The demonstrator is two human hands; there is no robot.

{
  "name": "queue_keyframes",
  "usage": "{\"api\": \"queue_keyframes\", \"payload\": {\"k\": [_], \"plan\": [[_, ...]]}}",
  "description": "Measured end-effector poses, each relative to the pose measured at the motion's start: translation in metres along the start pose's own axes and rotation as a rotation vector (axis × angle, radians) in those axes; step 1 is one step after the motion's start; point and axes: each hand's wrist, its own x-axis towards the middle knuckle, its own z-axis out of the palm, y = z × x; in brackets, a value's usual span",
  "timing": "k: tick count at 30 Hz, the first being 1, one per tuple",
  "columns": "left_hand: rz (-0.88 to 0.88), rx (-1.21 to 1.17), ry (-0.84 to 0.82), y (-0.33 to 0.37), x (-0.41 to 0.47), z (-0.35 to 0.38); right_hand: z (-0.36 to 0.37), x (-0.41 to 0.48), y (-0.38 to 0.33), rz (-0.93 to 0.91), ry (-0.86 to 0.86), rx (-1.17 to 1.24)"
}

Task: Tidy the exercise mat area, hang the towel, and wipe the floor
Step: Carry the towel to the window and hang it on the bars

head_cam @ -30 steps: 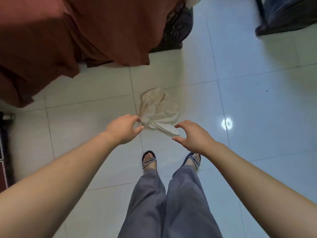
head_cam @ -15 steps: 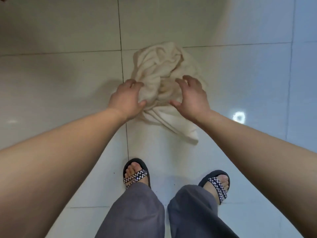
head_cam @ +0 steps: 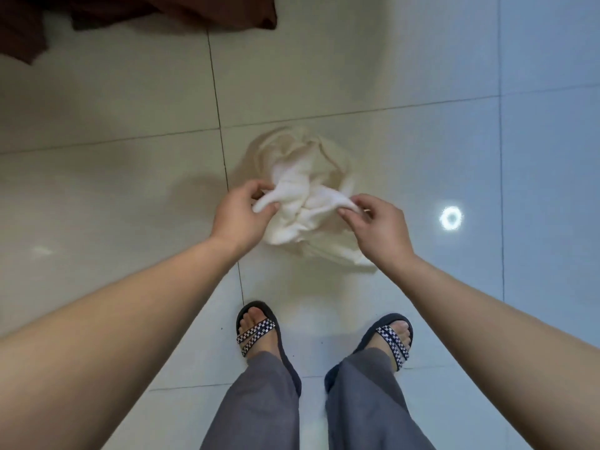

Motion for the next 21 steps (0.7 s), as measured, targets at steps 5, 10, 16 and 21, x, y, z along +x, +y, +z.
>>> {"api": "queue_keyframes", "payload": {"k": [5,10,16,21], "plan": [[0.099,0.003,-0.022,0.101,-0.069,-0.065,-0.098,-0.079,-0.077,0.064,0.09,0.118],[0.207,0.046,-0.002,0.226,-0.149,-0.139,-0.212,-0.156,-0.176,0.056,0.205,0.187],[0.383,0.17,0.038,0.367,-0.26,-0.222,-0.356,-0.252,-0.286,-0.021,0.3,0.302],[0.576,0.278,0.152,0.457,-0.321,-0.261,-0.452,-0.312,-0.343,-0.16,0.329,0.3]]}}
